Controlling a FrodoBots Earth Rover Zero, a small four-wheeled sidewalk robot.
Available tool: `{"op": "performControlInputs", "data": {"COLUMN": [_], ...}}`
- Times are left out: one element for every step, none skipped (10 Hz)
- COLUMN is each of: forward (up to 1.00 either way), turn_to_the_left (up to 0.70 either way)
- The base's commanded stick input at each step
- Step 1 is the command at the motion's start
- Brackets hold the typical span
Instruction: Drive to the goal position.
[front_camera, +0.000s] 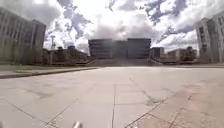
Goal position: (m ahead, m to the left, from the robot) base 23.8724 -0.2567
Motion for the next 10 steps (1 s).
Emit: {"op": "performControlInputs", "data": {"forward": [0.7,0.7,0.7,0.7,0.7,0.7,0.7,0.7,0.7,0.7], "turn_to_the_left": [0.0,0.0,0.0,0.0,0.0,0.0,0.0,0.0,0.0,0.0]}}
